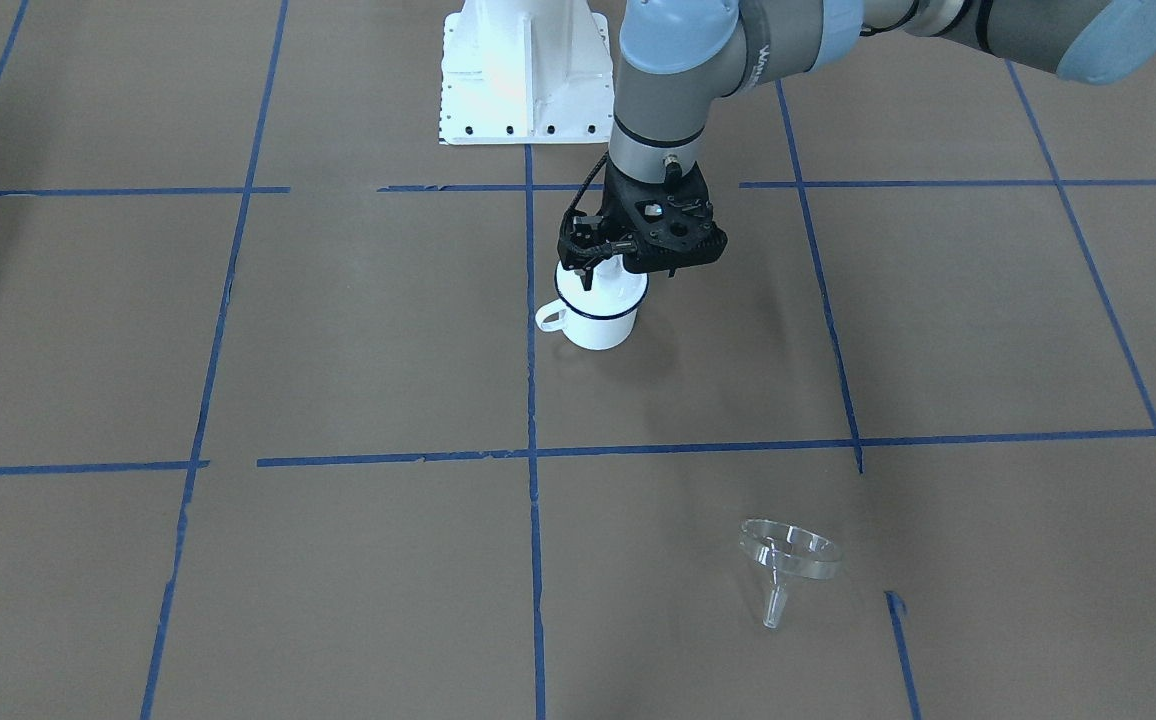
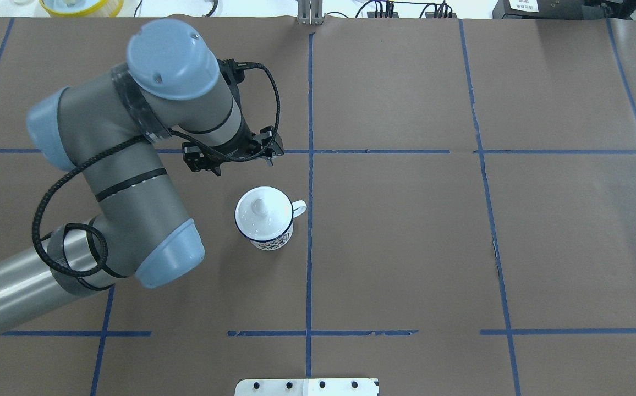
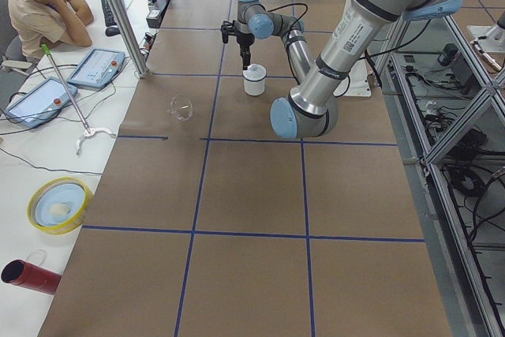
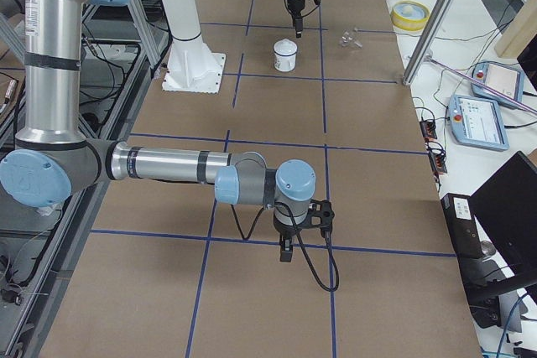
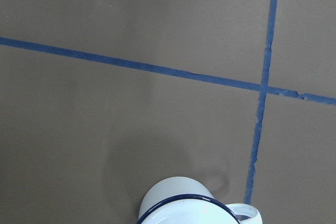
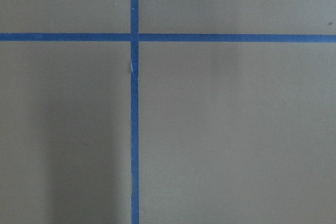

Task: Place funnel on cup
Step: 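Move the left gripper over the white lidded enamel mug, then lower the left gripper and grasp the white lid's knob, then lift the lid off the mug with the left gripper and move it aside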

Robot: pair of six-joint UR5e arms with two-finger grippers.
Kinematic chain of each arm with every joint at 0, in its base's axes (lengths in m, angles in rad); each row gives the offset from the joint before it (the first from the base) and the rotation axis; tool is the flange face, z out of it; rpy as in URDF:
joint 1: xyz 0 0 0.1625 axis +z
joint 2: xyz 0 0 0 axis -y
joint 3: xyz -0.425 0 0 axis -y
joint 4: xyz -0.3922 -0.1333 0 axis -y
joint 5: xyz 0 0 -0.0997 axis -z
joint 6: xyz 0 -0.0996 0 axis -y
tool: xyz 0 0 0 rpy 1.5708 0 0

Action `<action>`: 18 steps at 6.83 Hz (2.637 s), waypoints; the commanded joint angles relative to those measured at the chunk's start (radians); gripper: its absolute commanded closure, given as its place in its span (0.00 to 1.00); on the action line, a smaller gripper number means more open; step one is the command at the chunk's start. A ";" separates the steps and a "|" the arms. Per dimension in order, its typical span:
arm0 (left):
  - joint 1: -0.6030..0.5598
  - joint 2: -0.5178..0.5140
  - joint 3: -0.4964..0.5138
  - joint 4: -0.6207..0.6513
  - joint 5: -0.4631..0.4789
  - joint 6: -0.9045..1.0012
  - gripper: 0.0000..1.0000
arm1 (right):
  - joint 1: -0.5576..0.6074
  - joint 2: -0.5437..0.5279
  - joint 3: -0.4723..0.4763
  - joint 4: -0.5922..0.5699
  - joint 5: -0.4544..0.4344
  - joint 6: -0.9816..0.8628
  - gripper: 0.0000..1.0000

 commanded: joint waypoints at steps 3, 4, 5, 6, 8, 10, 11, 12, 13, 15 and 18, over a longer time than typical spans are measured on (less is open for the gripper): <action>0.030 -0.026 0.035 0.001 0.009 -0.008 0.00 | 0.000 0.000 0.000 0.000 0.000 0.000 0.00; 0.045 -0.024 0.038 0.001 0.011 -0.008 0.00 | 0.000 0.000 0.000 0.000 0.000 0.000 0.00; 0.048 -0.024 0.040 -0.001 0.009 -0.008 0.00 | 0.000 0.000 0.000 0.000 0.000 0.000 0.00; 0.051 -0.023 0.040 -0.002 0.008 -0.008 0.00 | 0.000 0.000 0.000 0.000 0.000 0.000 0.00; 0.054 -0.020 0.037 -0.002 0.005 -0.006 0.01 | 0.000 0.000 0.000 0.000 0.000 0.000 0.00; 0.054 -0.017 0.031 -0.001 0.003 -0.006 0.04 | 0.000 0.000 0.000 0.000 0.000 0.000 0.00; 0.054 -0.017 0.032 0.001 0.005 -0.008 0.22 | 0.000 0.000 0.000 0.000 0.000 0.000 0.00; 0.054 -0.015 0.028 0.002 0.005 -0.008 0.78 | 0.000 0.000 0.000 0.000 0.000 0.000 0.00; 0.054 -0.015 0.031 0.002 0.005 -0.006 0.96 | 0.000 0.000 0.000 0.000 0.000 0.000 0.00; 0.054 -0.015 0.017 0.015 0.003 -0.006 1.00 | 0.000 0.000 0.000 0.000 0.000 0.000 0.00; 0.051 -0.018 -0.056 0.099 0.003 0.014 1.00 | 0.000 0.000 0.000 0.000 0.000 0.000 0.00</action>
